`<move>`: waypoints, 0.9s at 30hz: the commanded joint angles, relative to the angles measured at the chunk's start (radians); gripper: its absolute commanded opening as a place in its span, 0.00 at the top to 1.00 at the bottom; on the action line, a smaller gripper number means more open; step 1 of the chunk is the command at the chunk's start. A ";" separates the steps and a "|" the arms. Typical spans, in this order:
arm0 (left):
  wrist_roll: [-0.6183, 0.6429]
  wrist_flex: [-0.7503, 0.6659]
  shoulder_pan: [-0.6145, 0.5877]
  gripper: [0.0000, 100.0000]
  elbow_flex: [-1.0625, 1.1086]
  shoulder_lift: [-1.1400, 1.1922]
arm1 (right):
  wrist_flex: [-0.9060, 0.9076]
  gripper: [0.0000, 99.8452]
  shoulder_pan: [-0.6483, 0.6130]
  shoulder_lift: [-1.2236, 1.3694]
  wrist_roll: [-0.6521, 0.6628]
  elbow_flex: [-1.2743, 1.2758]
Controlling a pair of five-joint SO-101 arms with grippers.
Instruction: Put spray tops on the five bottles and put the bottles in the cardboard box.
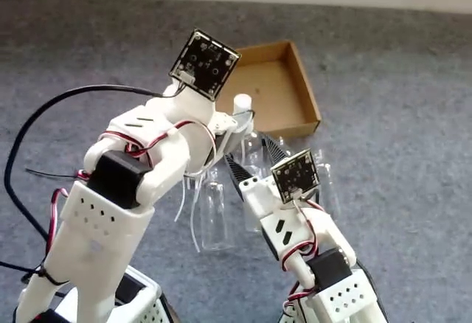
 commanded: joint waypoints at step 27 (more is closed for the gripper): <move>-0.097 -0.155 -0.440 0.80 0.633 -0.595 | -0.363 1.00 0.166 0.447 -0.011 -0.446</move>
